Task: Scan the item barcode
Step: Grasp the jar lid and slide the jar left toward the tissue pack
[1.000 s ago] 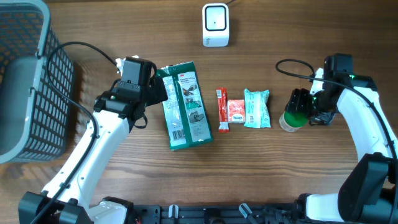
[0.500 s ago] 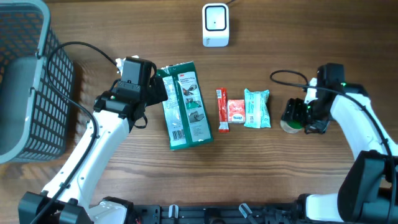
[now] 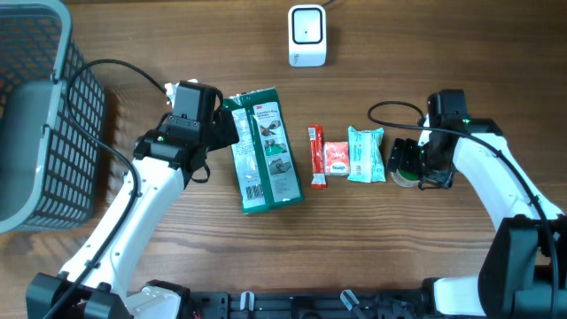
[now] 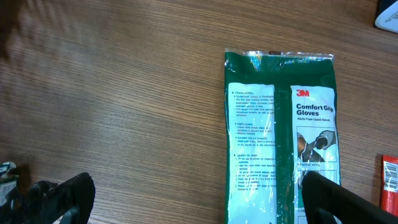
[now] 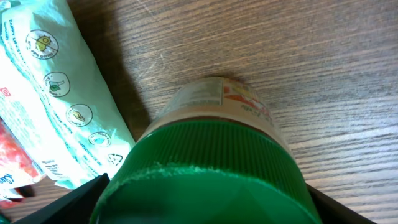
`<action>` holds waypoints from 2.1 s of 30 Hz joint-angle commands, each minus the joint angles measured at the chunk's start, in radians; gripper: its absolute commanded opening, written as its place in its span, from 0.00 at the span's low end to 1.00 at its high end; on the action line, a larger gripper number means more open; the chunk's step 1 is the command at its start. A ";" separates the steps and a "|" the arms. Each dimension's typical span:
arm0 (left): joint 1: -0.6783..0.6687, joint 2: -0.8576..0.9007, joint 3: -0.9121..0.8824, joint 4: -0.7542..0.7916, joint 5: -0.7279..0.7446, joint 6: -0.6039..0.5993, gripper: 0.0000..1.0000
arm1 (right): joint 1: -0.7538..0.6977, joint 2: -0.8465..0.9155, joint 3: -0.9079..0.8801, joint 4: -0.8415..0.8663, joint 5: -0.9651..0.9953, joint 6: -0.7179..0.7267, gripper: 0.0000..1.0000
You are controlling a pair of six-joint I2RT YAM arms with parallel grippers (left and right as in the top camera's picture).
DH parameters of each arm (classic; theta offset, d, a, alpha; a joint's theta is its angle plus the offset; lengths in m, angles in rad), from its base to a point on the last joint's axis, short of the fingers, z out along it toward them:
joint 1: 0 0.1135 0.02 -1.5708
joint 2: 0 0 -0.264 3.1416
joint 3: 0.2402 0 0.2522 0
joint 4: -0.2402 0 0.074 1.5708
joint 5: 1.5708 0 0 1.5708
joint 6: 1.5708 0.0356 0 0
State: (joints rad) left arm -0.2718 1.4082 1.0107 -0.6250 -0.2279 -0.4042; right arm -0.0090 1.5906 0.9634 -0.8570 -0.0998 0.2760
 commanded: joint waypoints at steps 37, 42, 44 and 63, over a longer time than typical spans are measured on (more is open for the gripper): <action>0.006 0.003 0.008 0.004 -0.016 0.011 1.00 | 0.003 0.010 0.033 0.041 0.082 -0.093 0.75; 0.006 0.003 0.008 0.004 -0.016 0.011 1.00 | 0.003 0.010 0.024 0.016 0.086 -0.084 0.53; 0.006 0.003 0.008 0.004 -0.016 0.011 1.00 | 0.003 0.010 0.025 0.003 0.086 -0.036 0.52; 0.006 0.003 0.008 0.004 -0.016 0.011 1.00 | 0.003 0.011 -0.053 0.098 0.093 -0.043 0.85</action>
State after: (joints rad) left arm -0.2718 1.4082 1.0107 -0.6254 -0.2279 -0.4042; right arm -0.0090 1.5917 0.9554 -0.7826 -0.0174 0.2405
